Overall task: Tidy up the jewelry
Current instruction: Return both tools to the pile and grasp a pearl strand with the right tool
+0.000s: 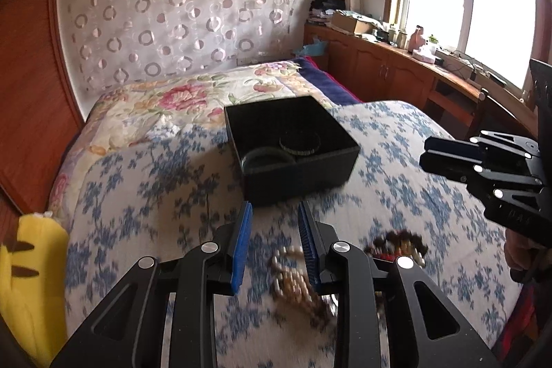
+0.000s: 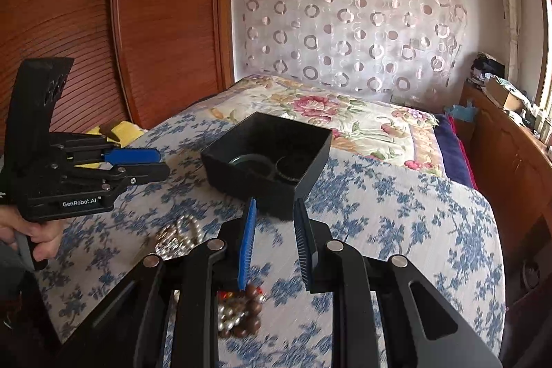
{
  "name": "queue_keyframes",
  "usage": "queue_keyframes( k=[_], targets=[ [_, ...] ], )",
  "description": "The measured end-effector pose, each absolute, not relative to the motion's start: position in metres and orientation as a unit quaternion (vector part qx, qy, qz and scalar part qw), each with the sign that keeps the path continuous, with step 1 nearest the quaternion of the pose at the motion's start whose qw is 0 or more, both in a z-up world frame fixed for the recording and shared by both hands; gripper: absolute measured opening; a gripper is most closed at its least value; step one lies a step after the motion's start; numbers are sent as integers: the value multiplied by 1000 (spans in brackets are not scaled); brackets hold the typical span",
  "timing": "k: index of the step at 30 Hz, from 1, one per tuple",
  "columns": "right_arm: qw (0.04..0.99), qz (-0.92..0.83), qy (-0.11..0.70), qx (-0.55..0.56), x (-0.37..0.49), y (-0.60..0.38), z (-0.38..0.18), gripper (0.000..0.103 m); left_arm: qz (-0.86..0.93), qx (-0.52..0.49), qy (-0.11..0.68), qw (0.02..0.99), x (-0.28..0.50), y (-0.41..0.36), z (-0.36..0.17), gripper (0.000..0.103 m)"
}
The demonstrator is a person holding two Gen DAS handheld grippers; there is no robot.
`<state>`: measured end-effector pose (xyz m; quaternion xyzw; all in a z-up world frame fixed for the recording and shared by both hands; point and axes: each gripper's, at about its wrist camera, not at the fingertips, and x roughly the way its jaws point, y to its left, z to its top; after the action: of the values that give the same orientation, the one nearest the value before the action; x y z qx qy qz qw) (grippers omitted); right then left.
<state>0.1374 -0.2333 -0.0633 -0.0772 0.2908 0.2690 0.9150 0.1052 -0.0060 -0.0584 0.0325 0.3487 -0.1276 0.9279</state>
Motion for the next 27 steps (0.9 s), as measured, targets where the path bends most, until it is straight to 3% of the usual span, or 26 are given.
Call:
queue_keyframes(
  k=[22, 27],
  targets=[
    [876, 320, 347, -95, 96, -193, -107, 25, -112, 19, 373, 921, 59, 12, -90, 26],
    [866, 331, 358, -110, 92, -180, -114, 34, -113, 15, 375, 920, 59, 14, -95, 26]
  ],
)
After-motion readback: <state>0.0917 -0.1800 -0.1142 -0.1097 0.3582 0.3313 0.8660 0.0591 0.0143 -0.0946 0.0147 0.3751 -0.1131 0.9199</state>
